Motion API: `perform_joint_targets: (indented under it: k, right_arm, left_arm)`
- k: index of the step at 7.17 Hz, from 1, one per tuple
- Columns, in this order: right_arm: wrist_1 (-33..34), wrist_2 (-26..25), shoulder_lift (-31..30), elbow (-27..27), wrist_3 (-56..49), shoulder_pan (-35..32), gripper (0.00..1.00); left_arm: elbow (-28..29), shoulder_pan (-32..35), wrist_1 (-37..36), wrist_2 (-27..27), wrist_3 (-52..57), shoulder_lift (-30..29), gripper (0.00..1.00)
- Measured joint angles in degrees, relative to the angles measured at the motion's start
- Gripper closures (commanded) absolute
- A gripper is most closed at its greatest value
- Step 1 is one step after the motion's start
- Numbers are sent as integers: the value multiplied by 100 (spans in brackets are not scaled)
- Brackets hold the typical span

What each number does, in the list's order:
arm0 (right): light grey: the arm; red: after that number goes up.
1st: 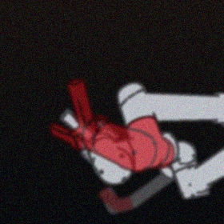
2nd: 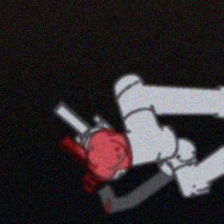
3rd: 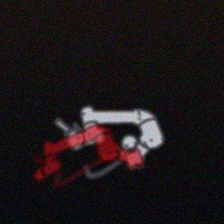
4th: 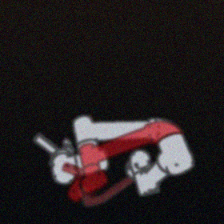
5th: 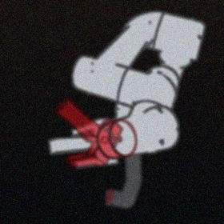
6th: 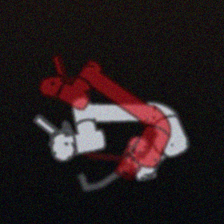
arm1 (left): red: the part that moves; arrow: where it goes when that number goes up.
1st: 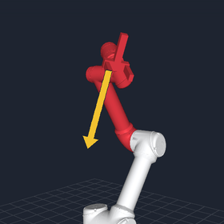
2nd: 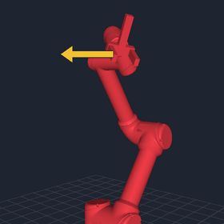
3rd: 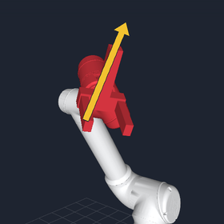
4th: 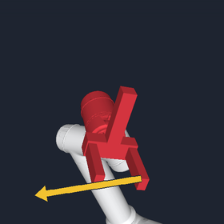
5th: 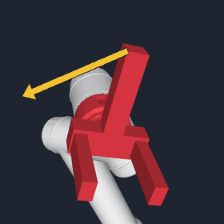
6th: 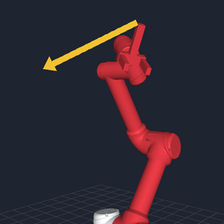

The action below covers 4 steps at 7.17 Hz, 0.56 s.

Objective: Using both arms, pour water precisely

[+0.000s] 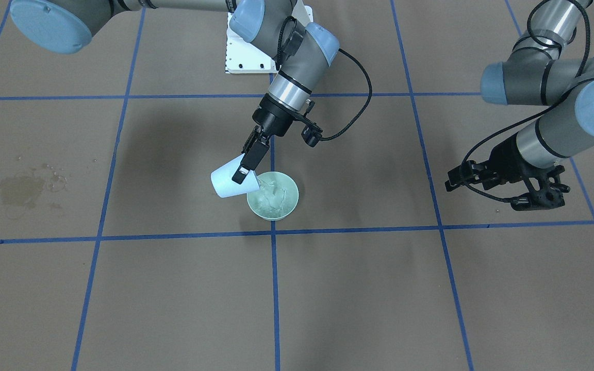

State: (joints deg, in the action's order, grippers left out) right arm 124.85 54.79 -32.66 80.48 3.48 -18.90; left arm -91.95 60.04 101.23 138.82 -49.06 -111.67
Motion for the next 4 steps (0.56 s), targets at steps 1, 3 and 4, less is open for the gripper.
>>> perform_joint_targets:
  k: [1, 3, 4]
  right_arm:
    - [141, -120, 32, -27, -10, 16, 66]
    - [363, -284, 77, -38, 6, 88, 65]
    - [362, -329, 92, -14, 142, 108, 65]
  left_arm:
    - [8, 1, 0, 124, -25, 2, 0]
    - [23, 1, -2, 198, -40, 3, 0]
    - [21, 2, -2, 204, -41, -4, 0]
